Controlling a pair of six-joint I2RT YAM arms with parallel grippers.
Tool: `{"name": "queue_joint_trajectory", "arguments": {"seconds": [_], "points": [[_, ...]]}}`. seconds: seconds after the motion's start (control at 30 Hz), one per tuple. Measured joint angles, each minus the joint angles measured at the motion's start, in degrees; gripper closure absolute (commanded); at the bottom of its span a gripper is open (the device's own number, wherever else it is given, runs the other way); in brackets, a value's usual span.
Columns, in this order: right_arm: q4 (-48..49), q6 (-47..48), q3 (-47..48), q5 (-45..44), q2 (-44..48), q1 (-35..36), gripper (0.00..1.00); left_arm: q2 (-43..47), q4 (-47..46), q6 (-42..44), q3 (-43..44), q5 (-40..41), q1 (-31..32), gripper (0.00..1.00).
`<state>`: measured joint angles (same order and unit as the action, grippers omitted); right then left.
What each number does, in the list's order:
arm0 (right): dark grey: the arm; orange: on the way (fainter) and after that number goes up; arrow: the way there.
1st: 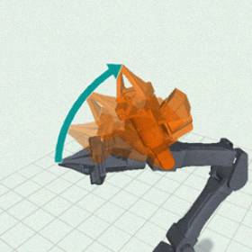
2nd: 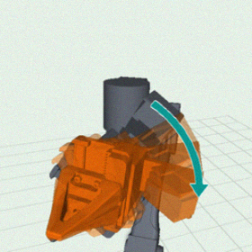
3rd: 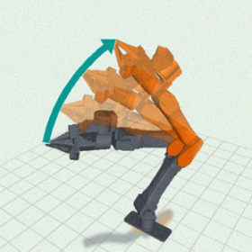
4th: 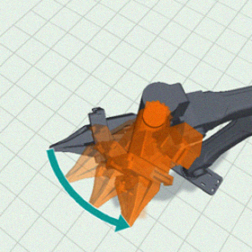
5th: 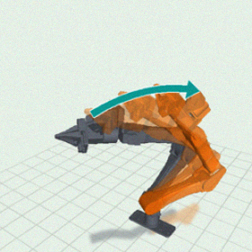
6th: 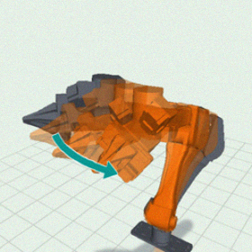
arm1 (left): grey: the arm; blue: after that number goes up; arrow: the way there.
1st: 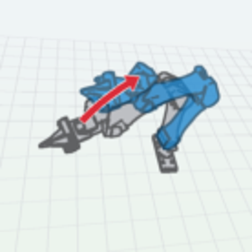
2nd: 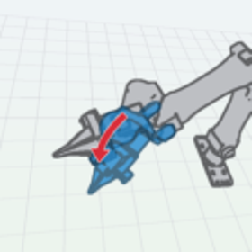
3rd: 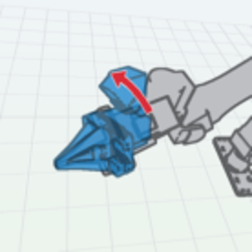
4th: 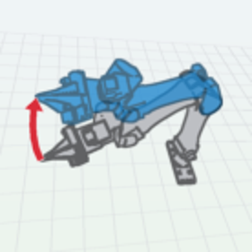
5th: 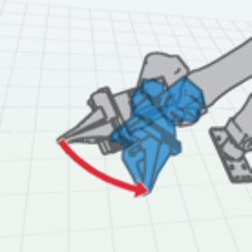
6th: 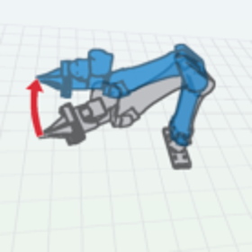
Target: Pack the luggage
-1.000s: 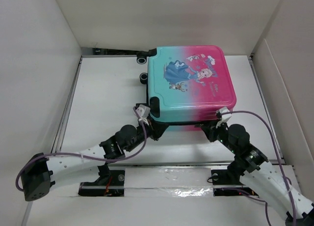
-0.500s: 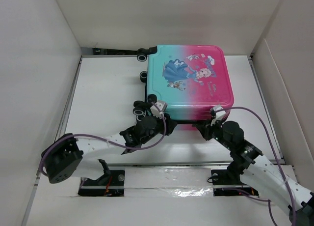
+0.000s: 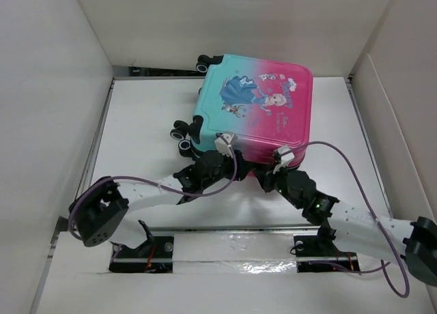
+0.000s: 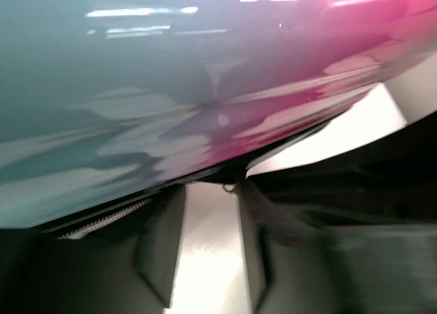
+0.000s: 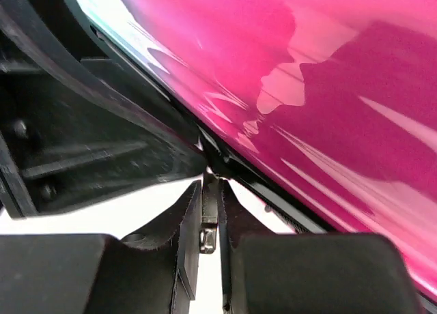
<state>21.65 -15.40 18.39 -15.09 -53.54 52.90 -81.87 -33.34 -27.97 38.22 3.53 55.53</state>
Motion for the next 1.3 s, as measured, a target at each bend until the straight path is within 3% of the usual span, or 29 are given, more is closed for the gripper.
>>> {"name": "queue_joint_trajectory", "arguments": {"seconds": [0.13, 0.3, 0.43, 0.67, 0.9, 0.93, 1.03, 1.07, 1.17, 1.23, 1.3], "points": [[-4.35, -0.74, -3.06, 3.72, 12.04, -3.93, 1.00, 9.94, 2.38, -2.56, -3.58, -1.09, -2.82, 0.40], [-11.76, 0.15, -3.54, 10.19, 26.56, -13.97, 1.00, 28.87, 8.28, -5.16, -5.97, 1.79, -12.17, 0.32], [-15.50, 1.88, -3.13, 15.52, 30.16, -19.17, 1.00, 36.28, 14.88, -6.03, -5.51, 5.51, -20.04, 0.25], [-19.50, 4.50, -2.73, 22.53, 25.51, -20.15, 1.00, 33.86, 22.75, -8.37, -4.20, 7.34, -27.45, 0.15], [-19.54, 5.70, -1.95, 28.24, 23.02, -20.00, 1.00, 24.09, 21.38, -9.51, -0.63, 4.50, -35.82, 0.15], [-19.56, 5.81, -1.95, 28.57, 22.84, -19.85, 0.98, 22.40, 19.89, -9.64, -0.57, 3.58, -37.22, 0.15], [-20.00, 6.29, -1.92, 28.68, 22.69, -19.43, 0.73, 17.77, 15.54, -10.12, -0.57, -0.79, -40.39, 0.16], [-20.48, 6.43, -1.92, 28.35, 22.93, -19.34, 0.58, 16.28, 13.88, -10.36, -0.57, -2.23, -40.98, 0.15], [-22.88, 6.93, -1.05, 26.51, 24.37, -19.12, 0.36, 12.59, 8.55, -11.21, -0.57, -7.15, -41.31, 0.16], [-25.31, 7.82, 1.90, 25.77, 24.04, -19.12, 0.28, 10.80, 5.81, -11.74, -0.57, -10.12, -41.27, 0.17], [-28.59, 8.81, 8.70, 24.02, 21.27, -19.15, 0.13, 9.66, 4.02, -12.24, -0.57, -12.07, -41.29, 0.18]]}}
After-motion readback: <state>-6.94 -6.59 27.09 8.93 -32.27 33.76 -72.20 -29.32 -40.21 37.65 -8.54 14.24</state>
